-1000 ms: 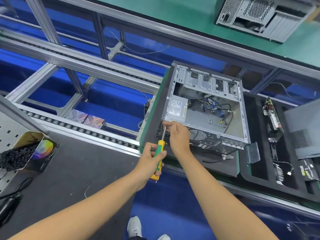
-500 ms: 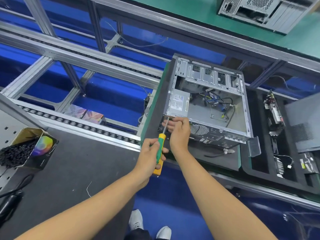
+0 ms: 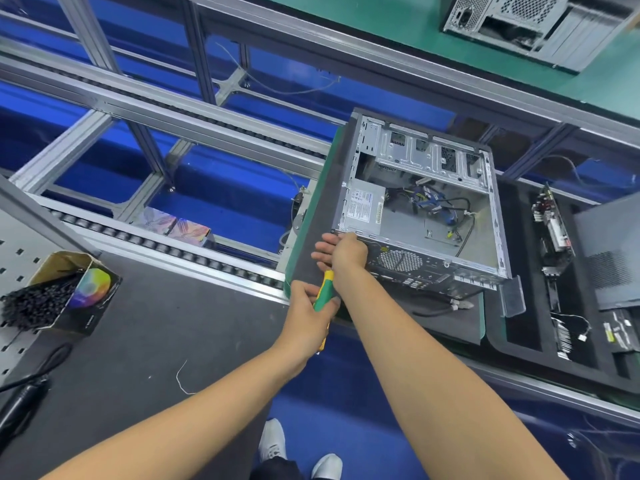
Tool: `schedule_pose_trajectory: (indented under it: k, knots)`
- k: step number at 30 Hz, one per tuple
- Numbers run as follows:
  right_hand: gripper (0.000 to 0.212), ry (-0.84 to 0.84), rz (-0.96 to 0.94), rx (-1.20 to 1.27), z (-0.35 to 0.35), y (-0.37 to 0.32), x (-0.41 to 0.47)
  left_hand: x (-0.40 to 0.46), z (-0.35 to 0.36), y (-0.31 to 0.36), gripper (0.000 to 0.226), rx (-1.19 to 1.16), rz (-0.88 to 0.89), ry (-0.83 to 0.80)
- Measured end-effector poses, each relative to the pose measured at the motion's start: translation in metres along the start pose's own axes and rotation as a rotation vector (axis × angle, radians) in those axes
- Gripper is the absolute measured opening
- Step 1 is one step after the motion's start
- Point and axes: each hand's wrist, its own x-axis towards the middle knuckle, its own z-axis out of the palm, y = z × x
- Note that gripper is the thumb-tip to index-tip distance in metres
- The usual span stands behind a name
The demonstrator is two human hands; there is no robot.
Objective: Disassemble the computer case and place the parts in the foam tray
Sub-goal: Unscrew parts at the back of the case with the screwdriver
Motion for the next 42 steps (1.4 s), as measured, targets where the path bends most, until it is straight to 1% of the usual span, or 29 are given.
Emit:
schedule_pose_trajectory:
  k: [2,4,6,8,9,10,11,12,13,17,20,22,23,24,26,28,30,31,35,38,39,40,42]
  knots:
    - [0.05,0.0,0.029,0.006,0.002,-0.002,0.0,-0.003,0.0,-0.001,0.025,0.019,0.029,0.044]
    - [0.05,0.01,0.038,0.0,0.003,-0.003,-0.001,-0.007,-0.001,-0.002,0.02,-0.02,-0.009,0.038]
    - [0.05,0.042,0.018,-0.012,0.006,-0.003,-0.001,-0.007,-0.001,-0.003,0.02,-0.061,-0.043,0.038]
    - [0.051,0.069,-0.022,-0.031,0.008,0.001,0.0,-0.004,0.0,-0.001,0.019,-0.062,-0.033,0.038]
    - [0.052,0.077,-0.037,-0.043,0.01,0.002,0.0,-0.004,0.001,0.001,0.016,-0.074,-0.027,0.042]
    - [0.052,0.086,-0.048,-0.052,0.01,0.003,0.001,-0.004,0.001,0.001,0.017,-0.08,-0.027,0.055]
    - [0.053,0.095,-0.056,-0.062,0.011,0.003,0.001,-0.003,0.001,0.0,0.029,-0.06,-0.027,0.071]
    - [0.054,0.1,-0.063,-0.072,0.011,0.003,0.002,-0.003,0.0,-0.002,0.04,-0.031,-0.025,0.061]
    - [0.055,0.106,-0.072,-0.083,0.011,0.003,0.002,-0.002,-0.002,-0.003,0.042,-0.015,-0.016,0.038]
    - [0.057,0.146,-0.1,-0.119,0.014,0.004,0.002,-0.003,-0.007,0.0,0.021,-0.089,-0.036,-0.007]
    - [0.057,0.148,-0.098,-0.107,0.017,0.005,0.003,-0.002,-0.008,0.002,0.031,-0.135,-0.14,-0.082]
    - [0.057,0.143,-0.099,-0.105,0.016,0.006,0.005,0.004,-0.009,0.005,0.028,-0.098,-0.167,-0.087]
    - [0.056,0.137,-0.101,-0.1,0.015,0.006,0.005,0.006,-0.01,0.006,0.023,-0.063,-0.159,-0.074]
    - [0.055,0.135,-0.104,-0.097,0.015,0.007,0.006,0.009,-0.011,0.005,0.023,-0.04,-0.148,-0.057]
    - [0.055,0.143,-0.111,-0.098,0.014,0.008,0.007,0.011,-0.014,0.001,0.035,-0.01,-0.115,-0.05]
    - [0.053,0.144,-0.108,-0.087,0.014,0.007,0.005,0.011,-0.016,-0.003,0.036,-0.057,-0.074,-0.066]
    - [0.05,0.147,-0.112,-0.078,0.014,0.008,0.003,0.01,-0.017,-0.005,0.027,-0.11,-0.082,-0.071]
    - [0.049,0.155,-0.115,-0.081,0.014,0.008,0.003,0.008,-0.017,-0.005,0.023,-0.094,-0.09,-0.086]
    - [0.048,0.147,-0.11,-0.079,0.012,0.007,0.002,0.002,-0.012,-0.002,0.031,-0.077,-0.157,-0.165]
    - [0.047,0.131,-0.095,-0.076,0.012,0.006,0.002,0.003,-0.01,-0.001,0.027,0.003,-0.128,-0.118]
    - [0.047,0.129,-0.094,-0.073,0.012,0.006,0.002,0.003,-0.01,-0.003,0.033,0.038,-0.099,-0.096]
    - [0.047,0.126,-0.093,-0.069,0.011,0.007,0.002,0.002,-0.01,-0.006,0.037,0.043,-0.065,-0.073]
    - [0.047,0.121,-0.095,-0.077,0.011,0.006,0.002,0.002,-0.012,-0.007,0.034,-0.021,-0.026,-0.03]
